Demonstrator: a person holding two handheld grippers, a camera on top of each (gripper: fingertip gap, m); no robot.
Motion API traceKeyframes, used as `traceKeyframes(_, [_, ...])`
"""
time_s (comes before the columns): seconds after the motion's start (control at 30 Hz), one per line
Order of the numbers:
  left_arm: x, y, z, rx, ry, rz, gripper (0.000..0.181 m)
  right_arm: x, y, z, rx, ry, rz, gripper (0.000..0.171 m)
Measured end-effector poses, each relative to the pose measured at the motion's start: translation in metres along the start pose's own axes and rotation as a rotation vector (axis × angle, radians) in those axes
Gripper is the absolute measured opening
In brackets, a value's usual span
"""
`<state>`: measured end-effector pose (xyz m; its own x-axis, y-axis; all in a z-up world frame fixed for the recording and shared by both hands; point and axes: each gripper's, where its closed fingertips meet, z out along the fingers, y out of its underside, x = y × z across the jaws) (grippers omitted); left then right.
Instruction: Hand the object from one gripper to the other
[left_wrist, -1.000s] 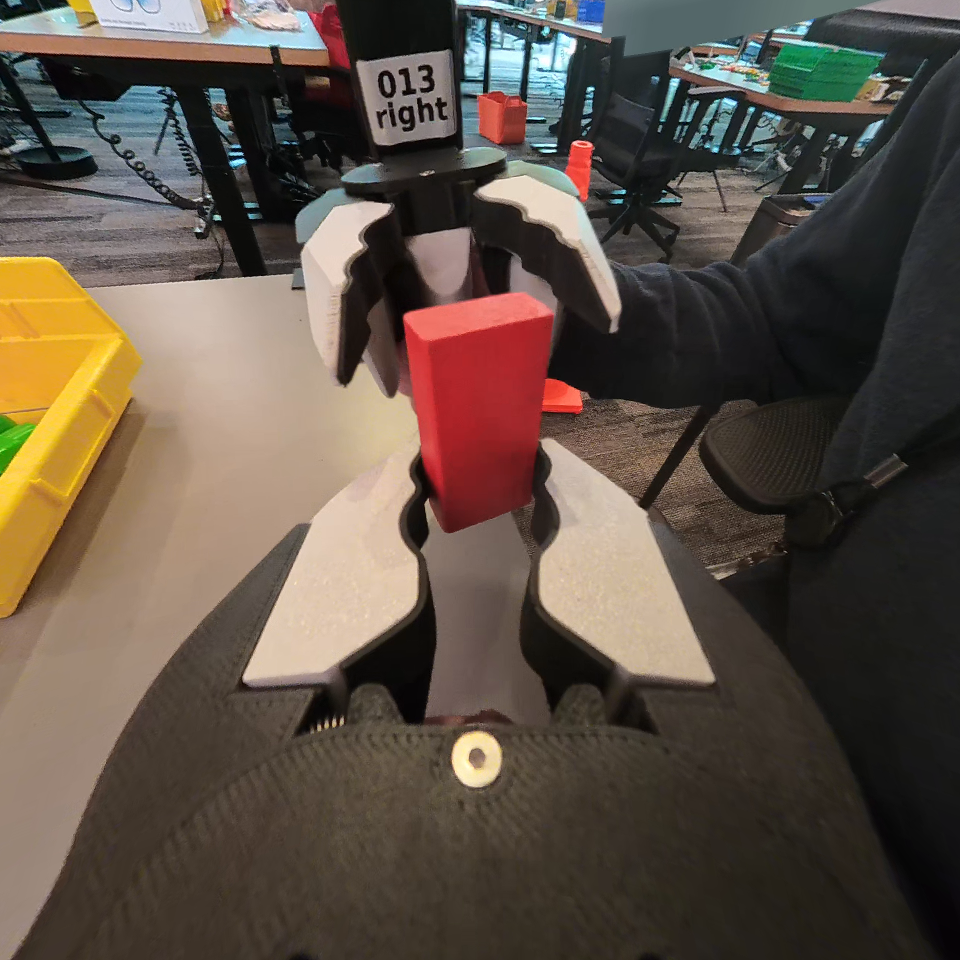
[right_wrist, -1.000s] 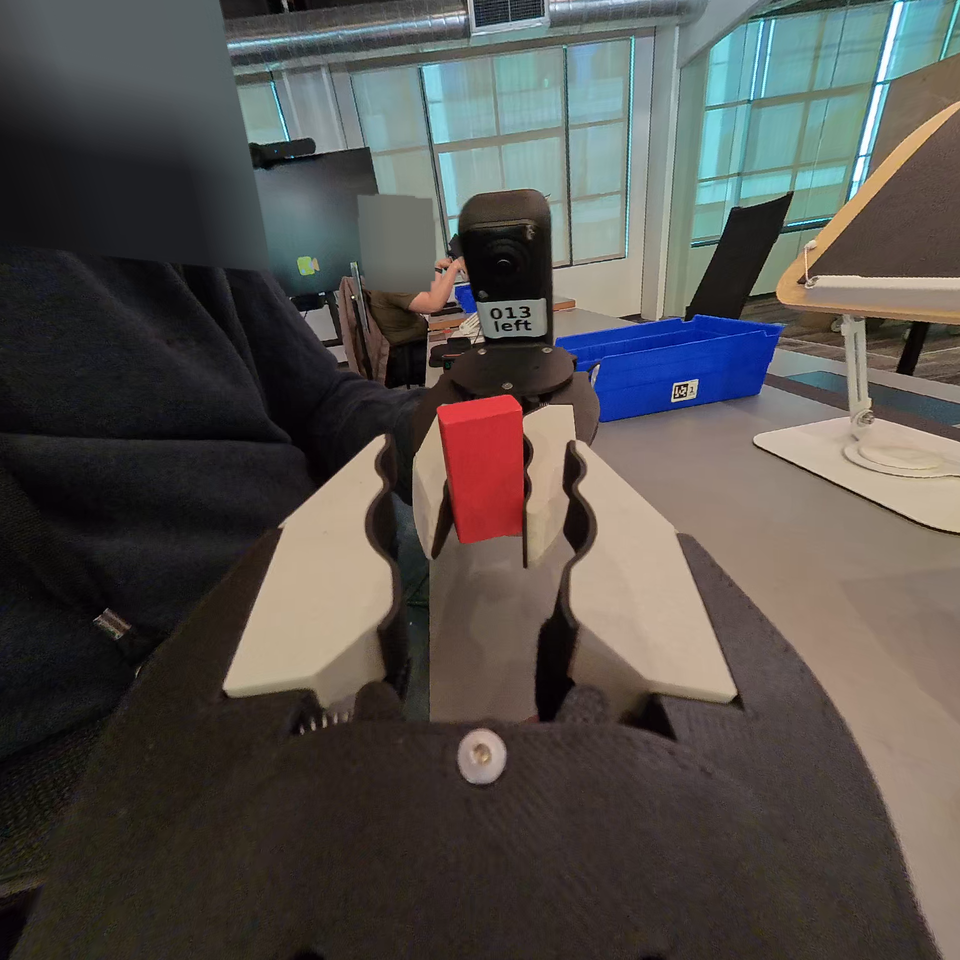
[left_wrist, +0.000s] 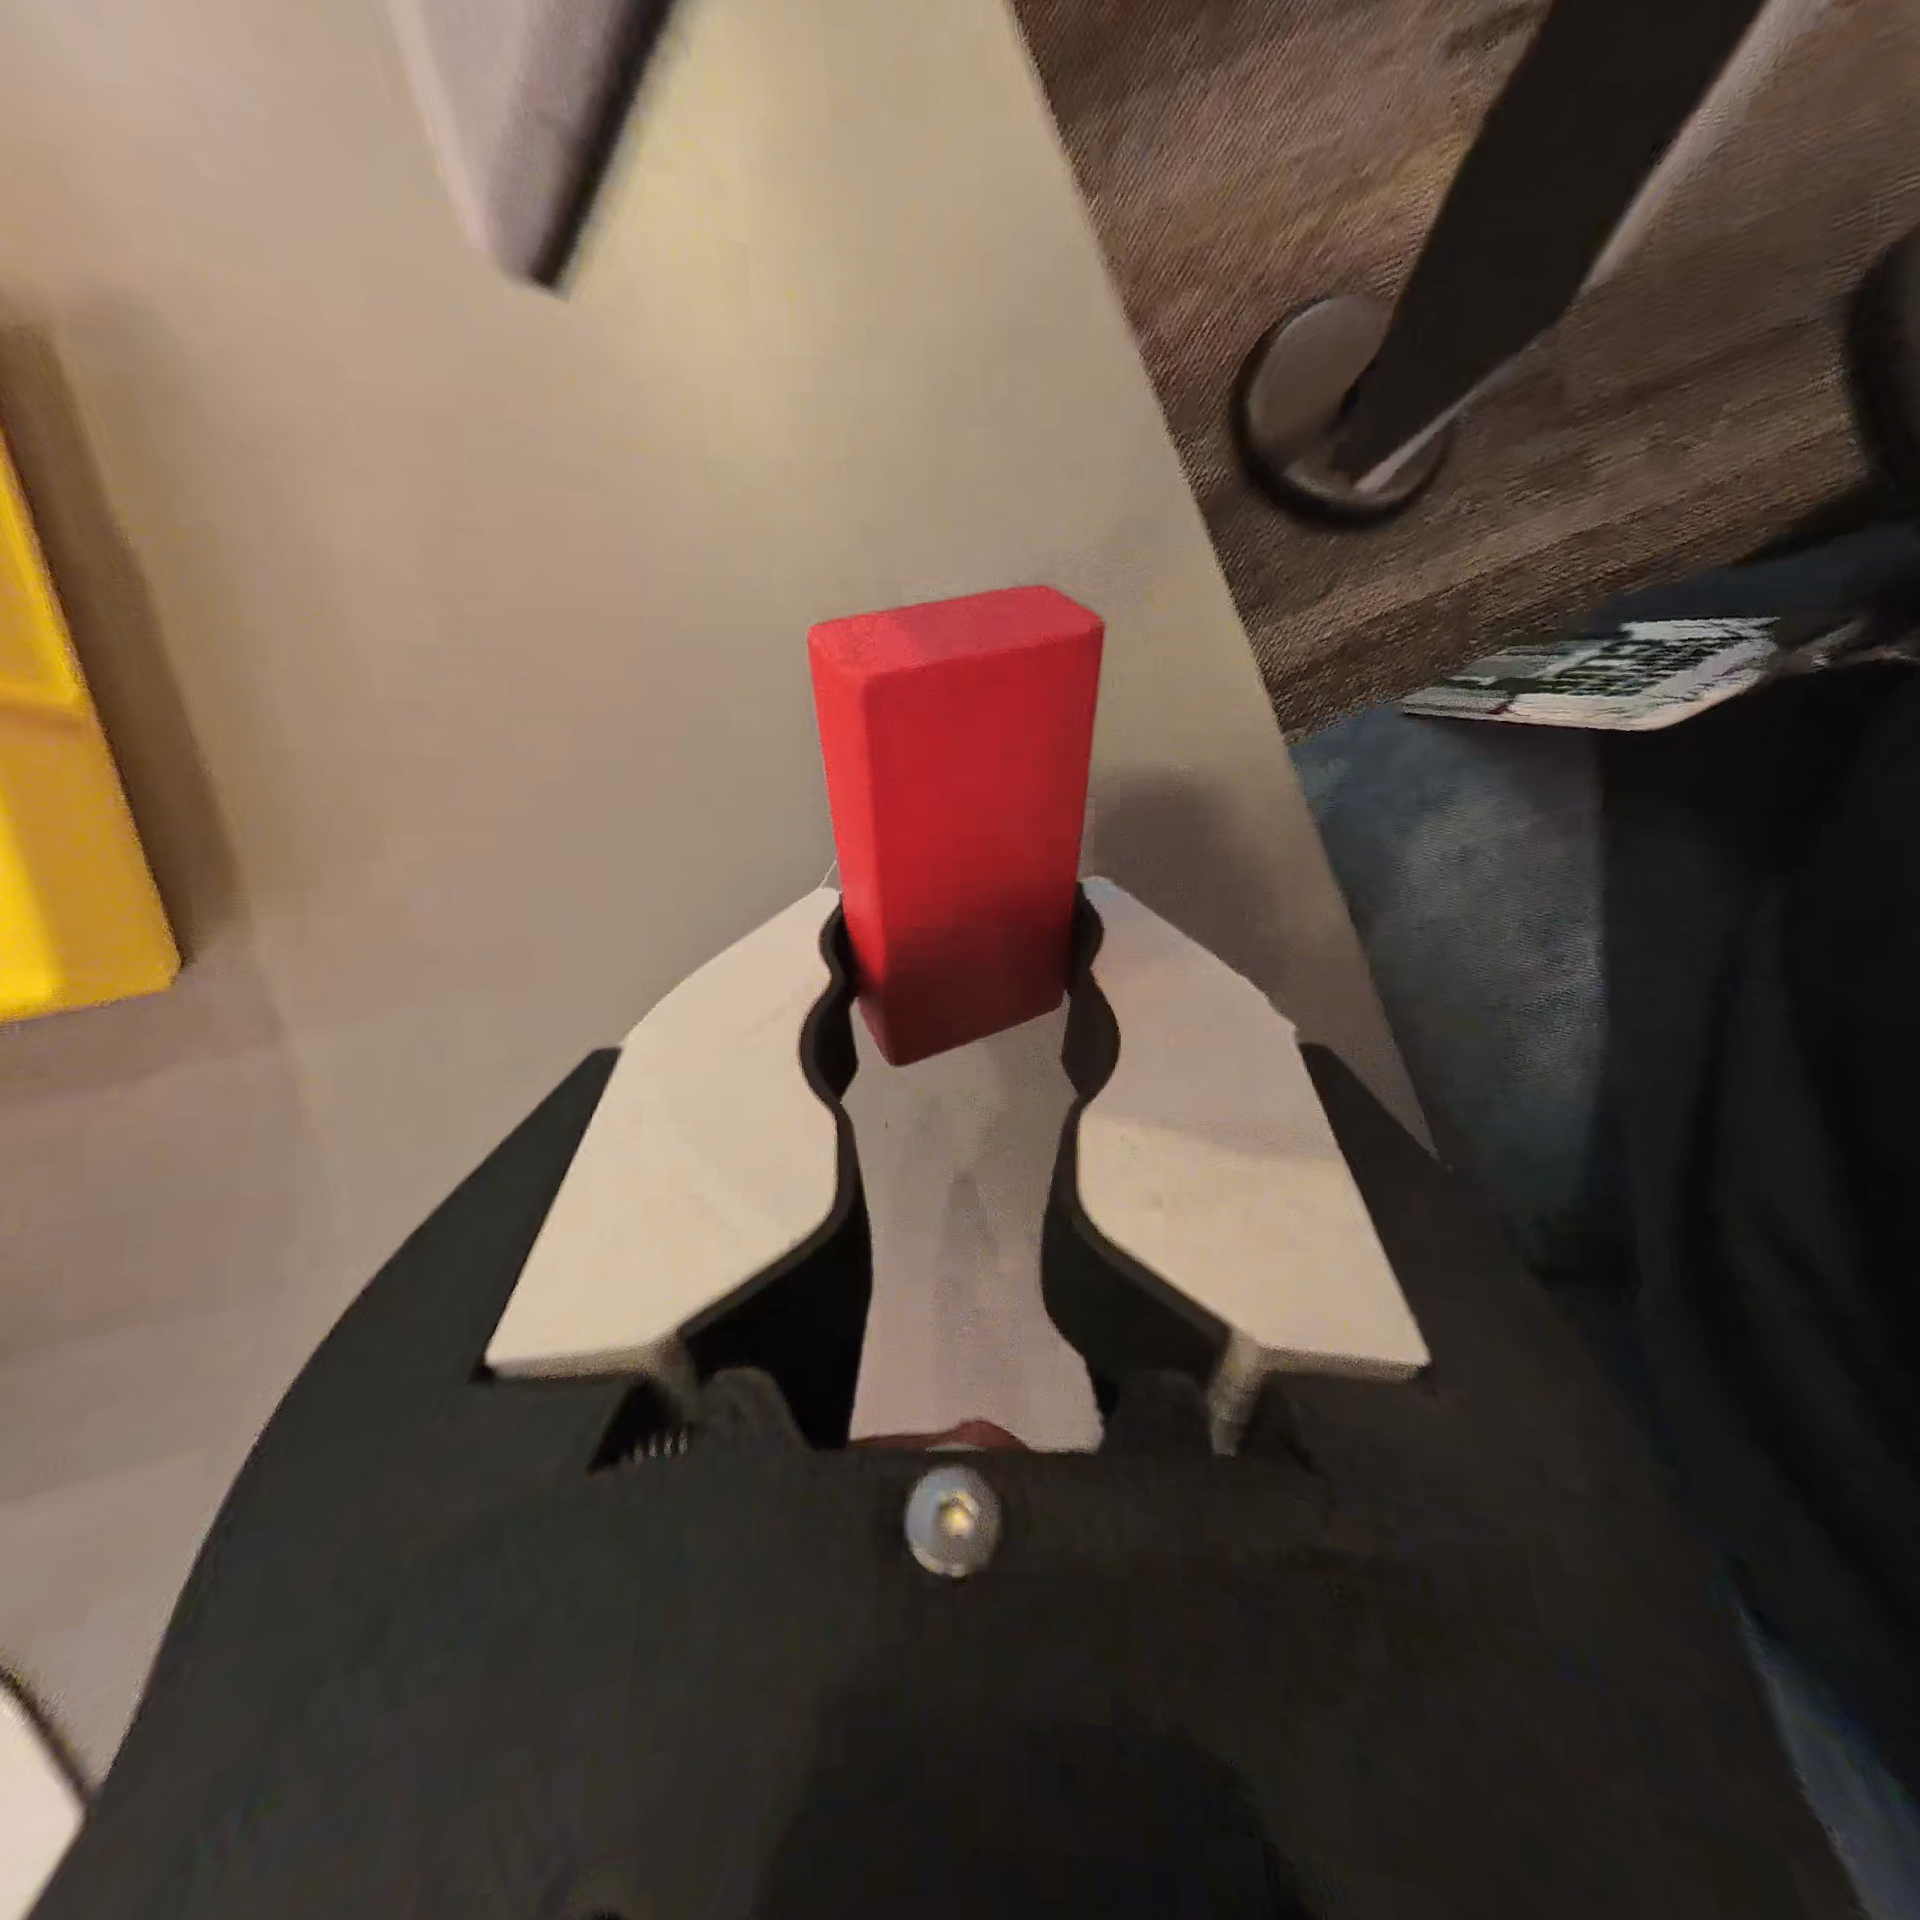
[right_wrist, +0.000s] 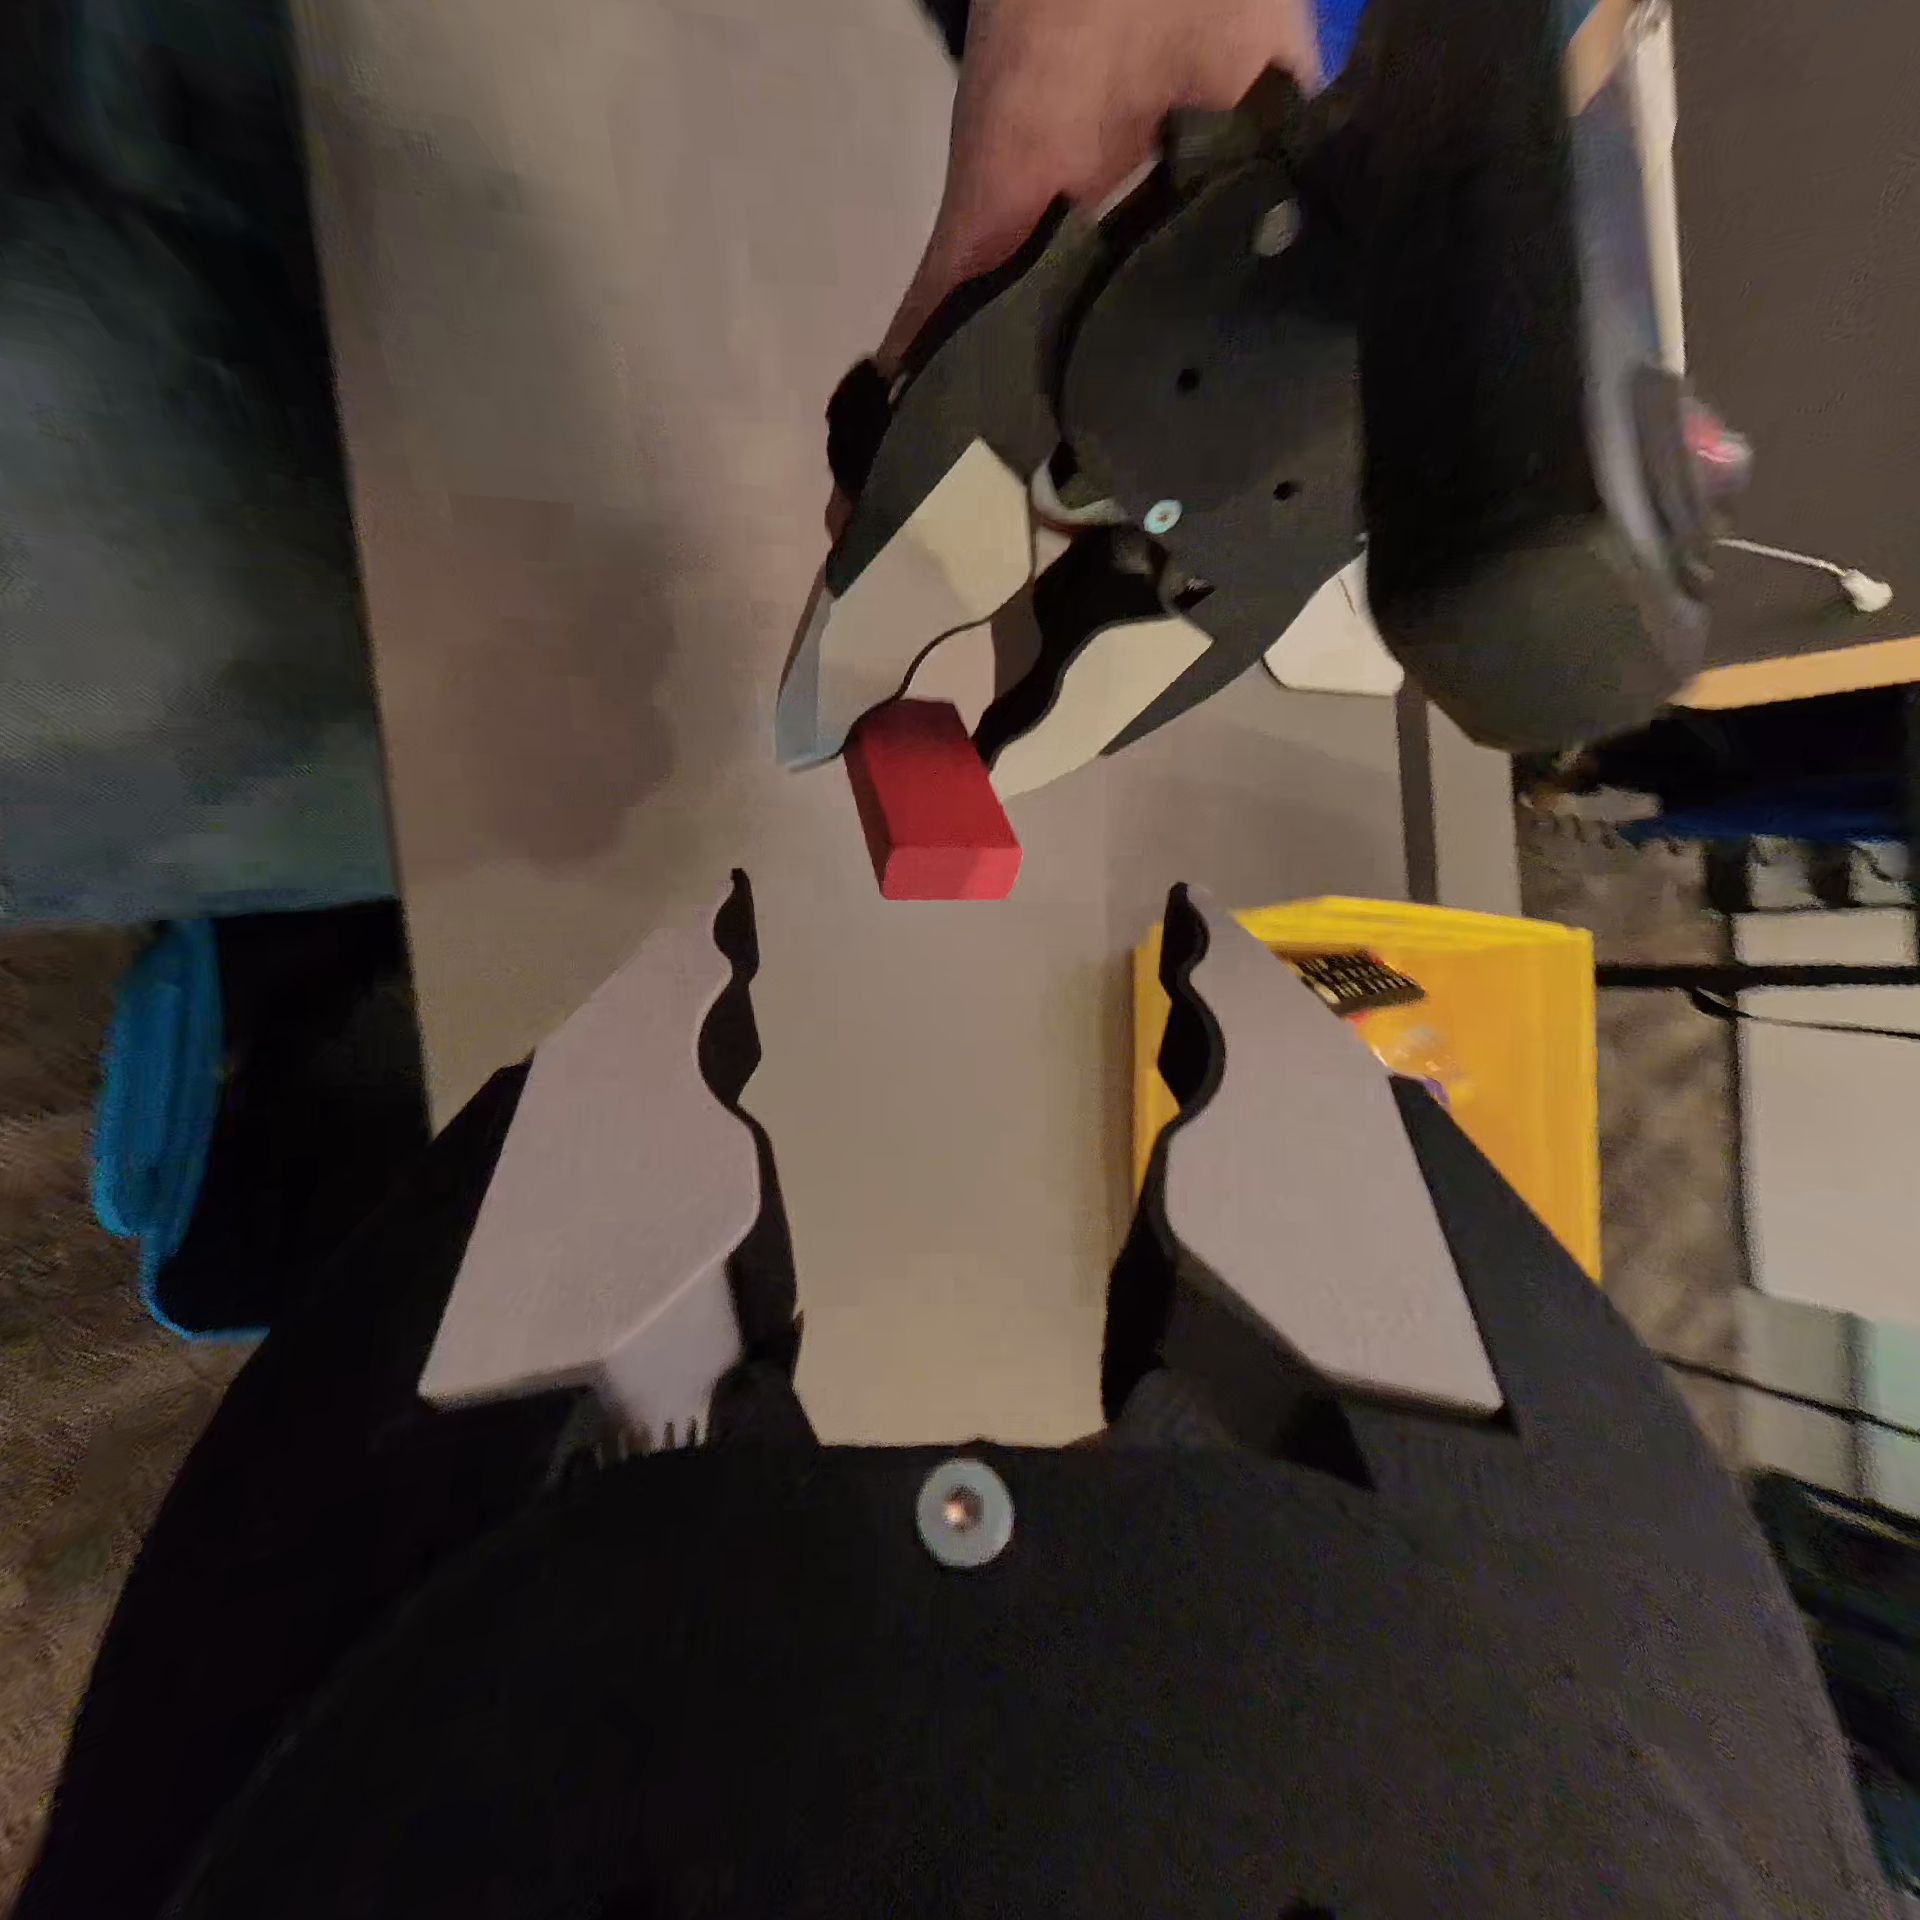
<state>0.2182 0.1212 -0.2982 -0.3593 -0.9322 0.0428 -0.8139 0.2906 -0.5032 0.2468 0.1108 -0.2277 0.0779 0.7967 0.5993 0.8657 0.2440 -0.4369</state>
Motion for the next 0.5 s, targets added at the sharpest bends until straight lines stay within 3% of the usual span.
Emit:
traceKeyframes(0.1, [-0.013,0.0,-0.002,-0.062,-0.076,-0.068,0.037,0.006,0.019,0.014,-0.194,0.149,-0.129,0.076])
traceKeyframes(0.27, [-0.009,-0.008,0.002,-0.05,0.042,-0.195,0.037,0.009,0.024,0.043,-0.348,0.329,-0.38,0.074])
traceKeyframes(0.37, [-0.006,-0.013,0.0,-0.039,0.127,-0.255,0.037,0.006,0.039,0.054,-0.429,0.327,-0.433,0.071])
traceKeyframes(0.5, [-0.018,-0.004,-0.002,-0.137,0.06,-0.26,0.037,0.008,0.048,0.059,-0.467,0.328,-0.401,0.068])
